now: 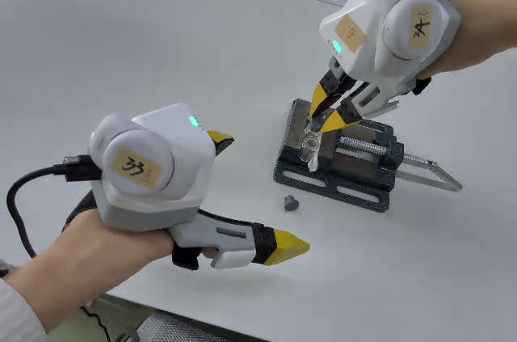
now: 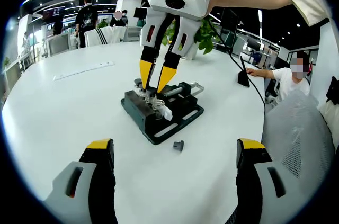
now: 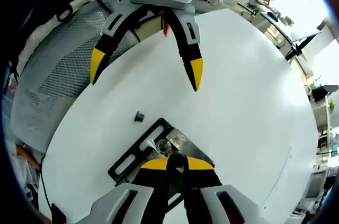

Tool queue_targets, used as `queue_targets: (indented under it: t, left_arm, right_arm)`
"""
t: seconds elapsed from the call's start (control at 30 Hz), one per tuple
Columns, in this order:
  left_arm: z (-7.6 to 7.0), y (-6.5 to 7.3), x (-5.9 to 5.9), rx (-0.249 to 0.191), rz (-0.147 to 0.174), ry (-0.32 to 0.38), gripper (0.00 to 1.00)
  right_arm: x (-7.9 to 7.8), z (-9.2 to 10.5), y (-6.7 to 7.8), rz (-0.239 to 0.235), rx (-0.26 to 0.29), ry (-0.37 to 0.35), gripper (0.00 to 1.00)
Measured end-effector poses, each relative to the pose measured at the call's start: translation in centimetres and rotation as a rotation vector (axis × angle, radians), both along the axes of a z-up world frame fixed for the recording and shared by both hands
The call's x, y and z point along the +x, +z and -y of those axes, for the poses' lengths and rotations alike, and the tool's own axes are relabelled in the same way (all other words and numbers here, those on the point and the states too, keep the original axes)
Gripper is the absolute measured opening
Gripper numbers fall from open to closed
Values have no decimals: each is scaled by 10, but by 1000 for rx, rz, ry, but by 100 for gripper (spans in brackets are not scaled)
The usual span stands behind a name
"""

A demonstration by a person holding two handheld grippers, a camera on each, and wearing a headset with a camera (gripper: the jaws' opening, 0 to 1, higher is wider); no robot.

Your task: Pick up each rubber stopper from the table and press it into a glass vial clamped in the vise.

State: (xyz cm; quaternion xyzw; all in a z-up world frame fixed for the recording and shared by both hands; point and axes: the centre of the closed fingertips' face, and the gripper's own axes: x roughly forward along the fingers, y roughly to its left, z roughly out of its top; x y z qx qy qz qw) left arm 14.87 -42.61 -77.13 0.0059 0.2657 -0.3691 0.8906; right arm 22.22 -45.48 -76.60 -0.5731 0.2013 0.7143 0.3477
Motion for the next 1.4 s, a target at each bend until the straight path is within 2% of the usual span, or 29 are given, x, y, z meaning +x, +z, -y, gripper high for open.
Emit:
queue_targets:
  t: [0.47,0.8,1.0,1.07,1.17,1.4]
  left_arm:
    - [2,-3,-3,3,-8,-2,95]
    - [4,-2,-3,-1,-9,3,94]
    - [3,-3,-4,-2,-10,3,94]
    - [2,-3,-5,-2,-12,5,94]
    - [1,-3,-5,2,-14,6,94]
    - [-1,-2,-2,-3,-9,11,94]
  right_arm:
    - [4,2,-2,1,-34,-6,4]
    - [7,3,-3,64,-67,52,4]
    - [4,1,-4,67,-90,61,4]
    - [6,-1,-4,49,-91,33,4]
    - [5,-1,-4,-12,-72,-59,4]
    - [6,-1,-4,-30,-36,-141,3]
